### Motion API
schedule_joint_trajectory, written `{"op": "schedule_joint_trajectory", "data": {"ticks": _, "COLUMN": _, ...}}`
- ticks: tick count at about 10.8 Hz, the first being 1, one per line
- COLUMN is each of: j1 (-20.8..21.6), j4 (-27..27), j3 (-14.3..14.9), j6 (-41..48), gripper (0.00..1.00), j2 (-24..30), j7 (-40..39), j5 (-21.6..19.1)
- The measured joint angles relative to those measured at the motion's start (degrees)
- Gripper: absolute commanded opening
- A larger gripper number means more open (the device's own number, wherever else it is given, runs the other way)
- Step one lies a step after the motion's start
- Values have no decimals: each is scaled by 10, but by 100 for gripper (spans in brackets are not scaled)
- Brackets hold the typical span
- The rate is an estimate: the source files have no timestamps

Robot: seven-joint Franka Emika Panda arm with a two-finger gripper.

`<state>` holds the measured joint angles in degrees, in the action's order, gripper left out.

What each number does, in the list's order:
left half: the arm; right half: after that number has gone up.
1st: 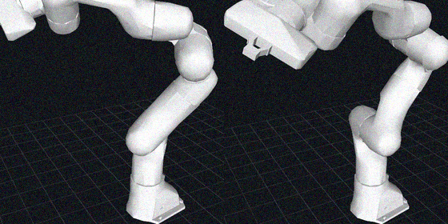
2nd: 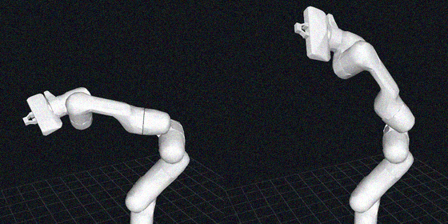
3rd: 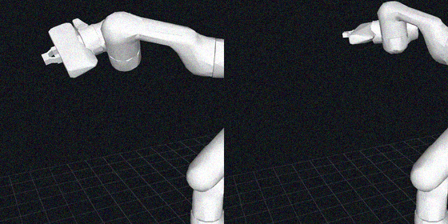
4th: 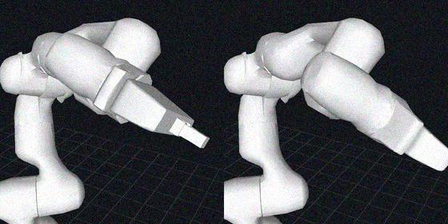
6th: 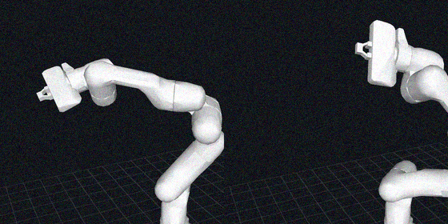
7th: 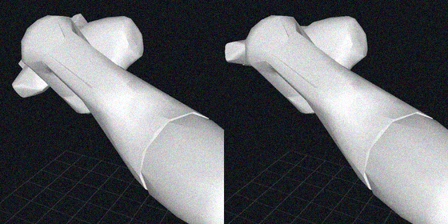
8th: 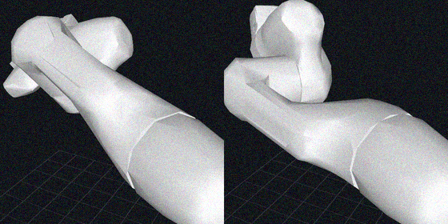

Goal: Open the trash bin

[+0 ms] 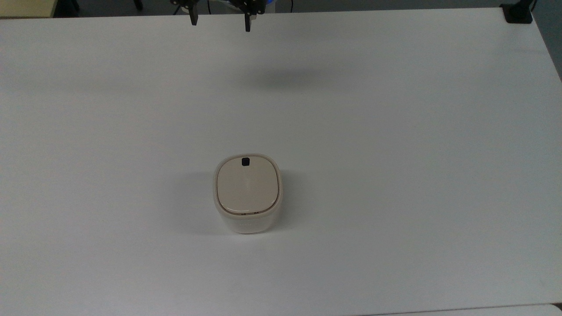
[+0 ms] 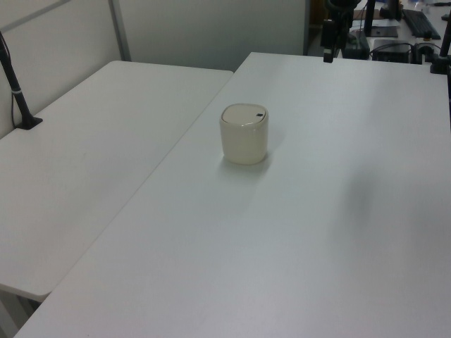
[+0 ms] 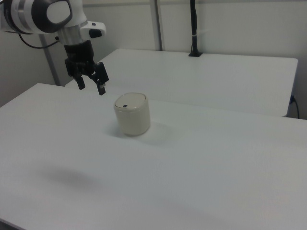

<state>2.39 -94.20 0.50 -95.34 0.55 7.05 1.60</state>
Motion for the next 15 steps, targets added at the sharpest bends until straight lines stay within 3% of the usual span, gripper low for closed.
{"op": "schedule_joint_trajectory", "data": {"ticks": 11, "j1": 0, "j4": 1, "j3": 0, "j6": 0, "gripper": 100, "j2": -6, "j7": -4, "j5": 0}}
{"op": "schedule_joint_trajectory", "data": {"ticks": 14, "j1": -1, "j4": 1, "j3": 1, "j6": -2, "gripper": 99, "j2": -6, "j7": -72, "j5": 0}}
{"op": "schedule_joint_trajectory", "data": {"ticks": 15, "j1": -1, "j4": 1, "j3": 2, "j6": -11, "gripper": 90, "j2": -8, "j7": -100, "j5": 0}}
